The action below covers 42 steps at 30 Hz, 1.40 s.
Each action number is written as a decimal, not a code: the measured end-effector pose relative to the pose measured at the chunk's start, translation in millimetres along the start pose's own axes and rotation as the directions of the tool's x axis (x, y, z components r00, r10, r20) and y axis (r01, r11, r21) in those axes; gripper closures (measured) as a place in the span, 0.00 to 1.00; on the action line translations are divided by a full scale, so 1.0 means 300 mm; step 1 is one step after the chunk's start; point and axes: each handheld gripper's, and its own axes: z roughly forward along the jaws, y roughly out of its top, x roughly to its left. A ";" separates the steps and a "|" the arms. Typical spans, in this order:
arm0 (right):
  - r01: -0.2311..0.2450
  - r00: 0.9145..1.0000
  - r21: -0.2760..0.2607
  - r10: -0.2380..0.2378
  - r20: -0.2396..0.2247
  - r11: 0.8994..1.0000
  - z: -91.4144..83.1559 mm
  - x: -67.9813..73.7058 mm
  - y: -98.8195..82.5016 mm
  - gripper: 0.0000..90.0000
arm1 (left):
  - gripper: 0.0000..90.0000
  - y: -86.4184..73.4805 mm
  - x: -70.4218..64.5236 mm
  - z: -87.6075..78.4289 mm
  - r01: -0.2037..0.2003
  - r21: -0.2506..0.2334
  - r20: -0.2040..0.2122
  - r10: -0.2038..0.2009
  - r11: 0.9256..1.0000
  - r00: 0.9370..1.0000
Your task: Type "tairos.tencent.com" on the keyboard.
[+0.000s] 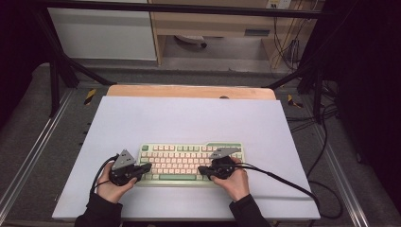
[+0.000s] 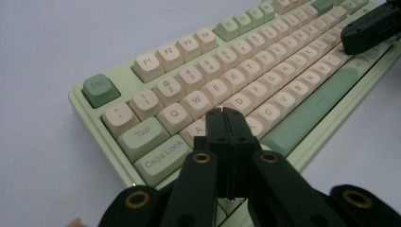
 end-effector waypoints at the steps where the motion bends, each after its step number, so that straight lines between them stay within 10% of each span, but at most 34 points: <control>1: 0.001 1.000 -0.002 -0.001 0.000 1.000 0.001 0.000 0.000 1.00 | 1.00 -0.001 0.001 0.000 0.000 0.001 -0.001 0.000 1.000 1.000; 42: -0.018 0.999 -0.036 0.020 0.035 0.999 -0.105 -0.046 -0.032 1.00 | 1.00 0.030 -0.028 0.019 -0.016 0.022 0.024 0.016 1.000 1.000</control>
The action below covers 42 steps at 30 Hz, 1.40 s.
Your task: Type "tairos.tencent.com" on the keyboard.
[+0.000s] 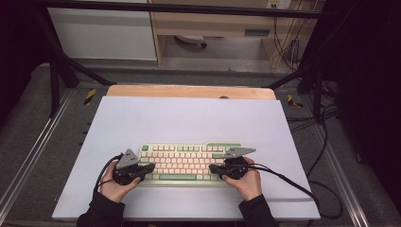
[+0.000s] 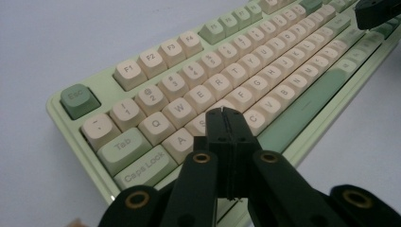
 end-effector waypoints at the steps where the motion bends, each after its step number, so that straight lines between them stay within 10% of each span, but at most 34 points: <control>1: -0.001 1.000 -0.002 0.001 0.000 1.000 -0.002 -0.001 0.000 1.00 | 1.00 0.005 -0.003 0.003 -0.002 0.000 0.002 0.002 1.000 1.000; 42: -0.011 1.000 -0.012 0.011 -0.006 1.000 -0.010 -0.007 -0.012 1.00 | 1.00 0.028 -0.069 0.111 -0.045 0.040 0.040 0.044 0.998 0.998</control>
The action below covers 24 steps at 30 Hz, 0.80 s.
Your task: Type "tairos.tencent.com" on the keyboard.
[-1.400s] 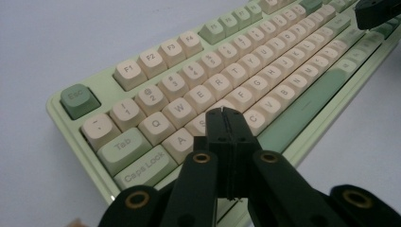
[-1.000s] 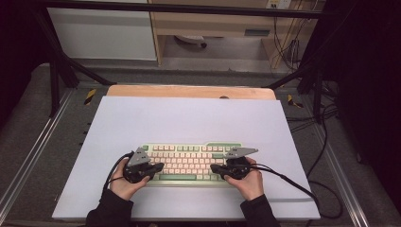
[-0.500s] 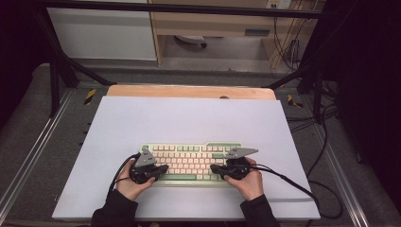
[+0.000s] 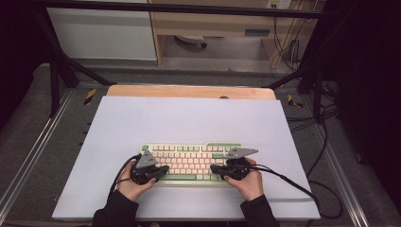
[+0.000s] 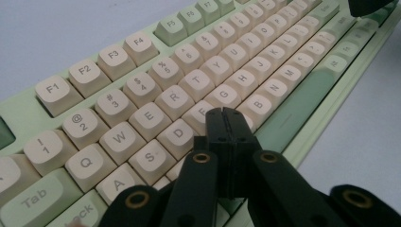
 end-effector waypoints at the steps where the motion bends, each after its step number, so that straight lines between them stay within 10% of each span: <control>1: 0.000 1.000 0.000 0.000 0.000 1.000 0.000 0.000 0.000 1.00 | 1.00 0.002 0.000 -0.005 0.002 -0.006 0.003 -0.002 1.000 1.000; 24: -0.007 1.000 -0.010 0.007 0.007 1.000 0.006 0.011 0.021 1.00 | 1.00 -0.054 0.056 -0.120 0.037 -0.051 -0.028 -0.039 0.998 0.999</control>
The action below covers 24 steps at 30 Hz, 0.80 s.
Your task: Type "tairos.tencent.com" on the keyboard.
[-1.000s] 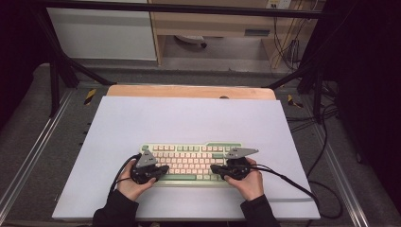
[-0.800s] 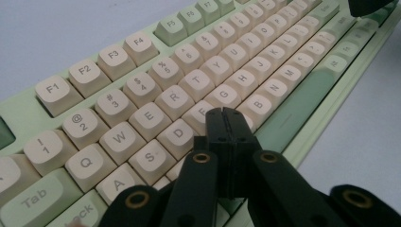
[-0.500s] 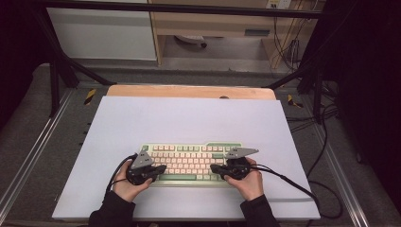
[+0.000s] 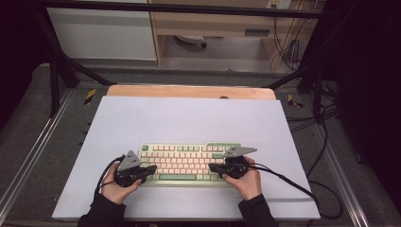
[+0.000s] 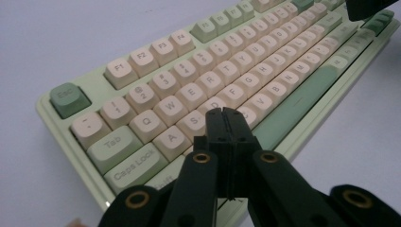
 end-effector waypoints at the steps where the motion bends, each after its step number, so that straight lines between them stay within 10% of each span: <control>1: 0.000 1.000 -0.002 0.000 0.001 1.000 0.003 0.002 0.003 1.00 | 1.00 -0.002 0.003 -0.003 0.003 -0.001 -0.001 -0.003 1.000 1.000; 24: 0.016 1.000 0.008 -0.016 0.007 1.000 0.124 0.043 0.090 1.00 | 1.00 -0.037 0.051 -0.037 0.029 -0.015 -0.011 -0.029 0.999 1.000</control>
